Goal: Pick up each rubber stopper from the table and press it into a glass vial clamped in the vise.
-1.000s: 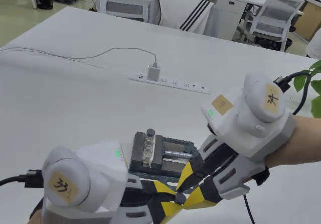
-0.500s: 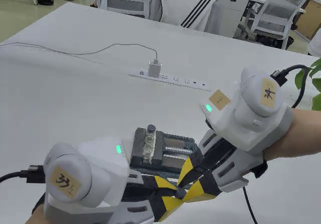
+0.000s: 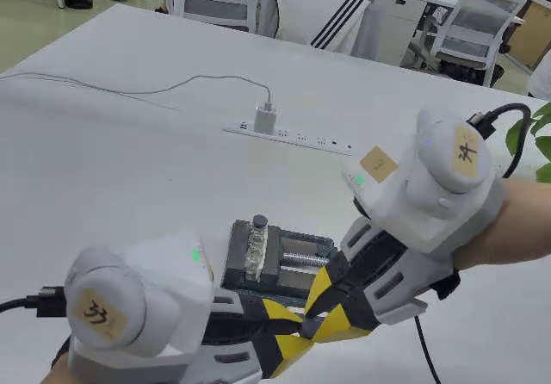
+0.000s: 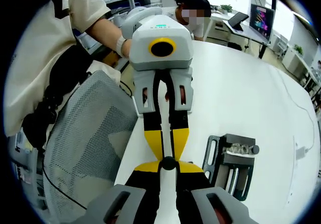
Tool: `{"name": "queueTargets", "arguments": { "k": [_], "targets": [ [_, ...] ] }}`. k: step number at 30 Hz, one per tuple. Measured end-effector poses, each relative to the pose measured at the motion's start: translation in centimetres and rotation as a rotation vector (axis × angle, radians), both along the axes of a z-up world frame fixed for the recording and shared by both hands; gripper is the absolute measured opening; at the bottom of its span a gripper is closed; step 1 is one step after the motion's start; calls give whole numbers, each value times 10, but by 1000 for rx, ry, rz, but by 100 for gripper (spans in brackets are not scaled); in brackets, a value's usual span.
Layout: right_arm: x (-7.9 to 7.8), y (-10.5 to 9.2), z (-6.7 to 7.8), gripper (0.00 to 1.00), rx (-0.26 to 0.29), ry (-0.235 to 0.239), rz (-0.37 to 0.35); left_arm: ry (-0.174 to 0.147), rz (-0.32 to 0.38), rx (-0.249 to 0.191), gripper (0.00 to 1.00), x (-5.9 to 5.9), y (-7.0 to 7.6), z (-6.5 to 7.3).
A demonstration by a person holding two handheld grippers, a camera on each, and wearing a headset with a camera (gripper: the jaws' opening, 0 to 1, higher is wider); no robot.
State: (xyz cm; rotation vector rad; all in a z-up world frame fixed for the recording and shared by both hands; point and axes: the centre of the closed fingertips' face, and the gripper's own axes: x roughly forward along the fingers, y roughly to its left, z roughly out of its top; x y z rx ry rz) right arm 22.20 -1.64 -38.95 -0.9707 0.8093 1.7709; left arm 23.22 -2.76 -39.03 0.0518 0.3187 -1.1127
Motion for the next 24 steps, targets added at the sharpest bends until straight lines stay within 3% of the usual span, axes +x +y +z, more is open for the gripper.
{"name": "queueTargets", "arguments": {
  "k": [12, 20, 24],
  "targets": [
    [4, 2, -1, 6, -2, -11, -1, -1, 29, -4, 7, 5, 5, 1],
    [17, -3, -9, 6, -47, -48, -3, 16, 109, 27, 34, 15, 22, -9],
    [18, -4, -11, 6, -52, -49, -2, 26, 168, 52, 55, 21, 34, -16]
  ]
}}
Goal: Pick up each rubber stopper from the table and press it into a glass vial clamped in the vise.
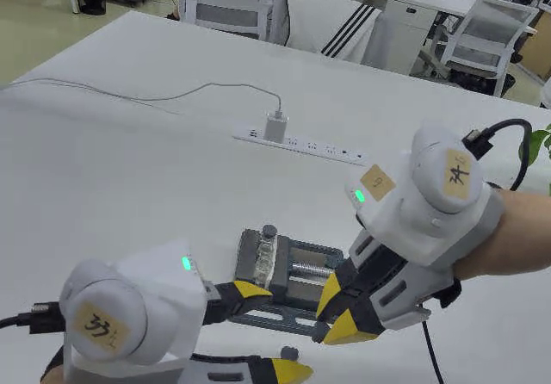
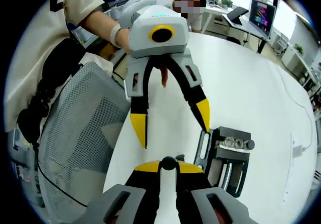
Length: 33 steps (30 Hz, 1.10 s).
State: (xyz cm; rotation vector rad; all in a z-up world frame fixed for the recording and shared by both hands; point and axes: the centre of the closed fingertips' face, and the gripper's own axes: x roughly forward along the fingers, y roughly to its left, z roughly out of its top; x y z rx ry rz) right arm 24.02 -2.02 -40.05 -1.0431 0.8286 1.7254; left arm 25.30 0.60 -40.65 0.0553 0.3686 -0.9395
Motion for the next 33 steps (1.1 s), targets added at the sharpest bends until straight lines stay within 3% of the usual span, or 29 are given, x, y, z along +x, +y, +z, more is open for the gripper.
{"name": "queueTargets", "arguments": {
  "k": [7, 11, 13, 20, 33],
  "targets": [
    [1, 2, -3, 6, -9, 1, 11, 24, 98, 43, 87, 8, 21, -12],
    [4, 3, -5, 6, -13, -4, 19, 31, 123, 63, 99, 8, 28, -15],
    [5, 4, -6, 6, -15, -3, 22, 46, 131, 70, 99, 7, 32, -18],
    [15, 7, -7, 6, -23, -19, 33, 48, 146, 71, 99, 5, 37, -18],
    [59, 23, -7, 6, -53, -103, 89, 60, 154, 78, 99, 5, 42, -20]
  ]
}}
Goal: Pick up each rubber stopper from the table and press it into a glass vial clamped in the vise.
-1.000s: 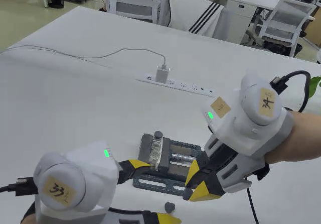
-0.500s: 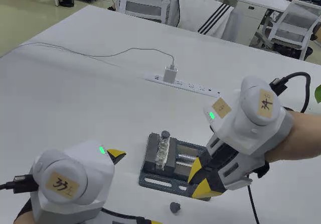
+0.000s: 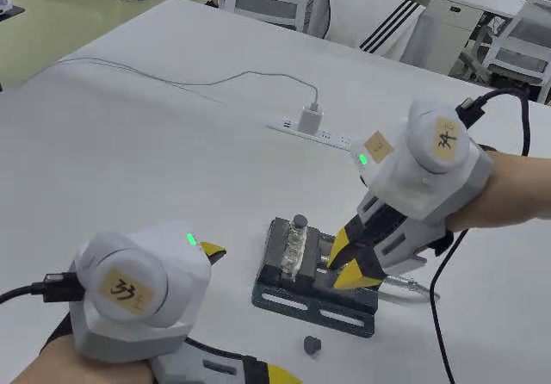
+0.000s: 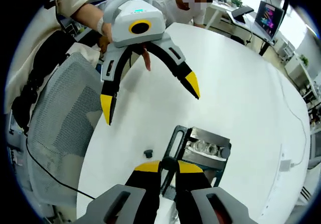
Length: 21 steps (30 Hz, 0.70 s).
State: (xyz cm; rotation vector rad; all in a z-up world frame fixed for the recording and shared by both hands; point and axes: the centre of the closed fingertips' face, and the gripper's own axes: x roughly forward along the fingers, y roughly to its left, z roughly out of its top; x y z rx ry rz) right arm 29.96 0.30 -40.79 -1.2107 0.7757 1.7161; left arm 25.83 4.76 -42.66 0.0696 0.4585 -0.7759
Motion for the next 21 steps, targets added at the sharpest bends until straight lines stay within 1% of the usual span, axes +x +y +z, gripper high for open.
{"name": "queueTargets", "arguments": {
  "k": [4, 7, 10, 12, 13, 19, 21],
  "targets": [
    [12, 5, 2, 6, -7, -20, 16, 3, 7, -6, 99, 2, 1, 0],
    [21, 9, 3, 6, -15, -44, 42, 4, 12, -3, 99, 4, 3, -1],
    [27, 14, 3, 6, -19, -61, 73, 3, 17, -9, 99, 7, 3, -1],
    [32, 17, 2, 6, -32, -77, 99, 2, 25, -13, 99, 8, 4, -1],
    [36, 20, 1, 6, -34, -85, 109, 2, 29, -18, 99, 9, 5, -1],
    [44, 28, 0, 6, -47, -126, 182, 10, 36, -22, 99, 10, 6, -5],
    [46, 30, -1, 6, -57, -130, 185, 13, 37, -24, 99, 10, 7, -6]
  ]
}}
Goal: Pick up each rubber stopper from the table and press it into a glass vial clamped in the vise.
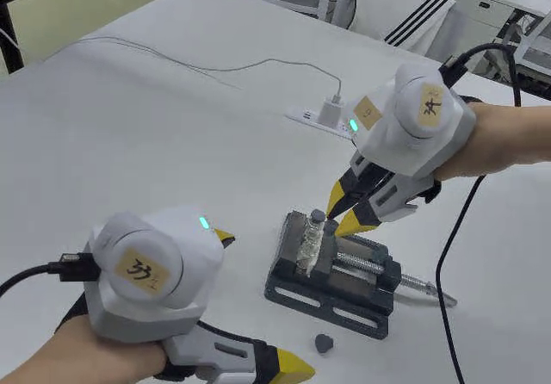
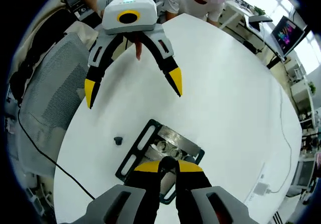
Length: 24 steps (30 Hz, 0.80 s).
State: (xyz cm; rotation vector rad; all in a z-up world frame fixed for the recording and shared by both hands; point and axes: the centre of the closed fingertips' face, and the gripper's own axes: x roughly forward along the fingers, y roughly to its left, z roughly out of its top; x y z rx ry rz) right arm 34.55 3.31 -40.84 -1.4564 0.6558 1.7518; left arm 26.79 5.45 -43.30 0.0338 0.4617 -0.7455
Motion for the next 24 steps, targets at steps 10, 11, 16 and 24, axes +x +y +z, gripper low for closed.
{"name": "queueTargets", "arguments": {
  "k": [10, 11, 16, 24],
  "targets": [
    [5, 9, -10, 6, -42, 3, 2, 9, 21, -6, 99, 2, 9, -4],
    [4, 10, -12, 6, -45, 4, 3, 10, 21, -6, 99, 2, 10, -4],
    [4, 10, -18, 6, -75, -1, 12, 18, 26, -11, 99, 0, 12, -8],
    [6, 10, -22, 6, -90, -10, 10, 27, 30, -23, 98, -2, 12, -11]
  ]
}}
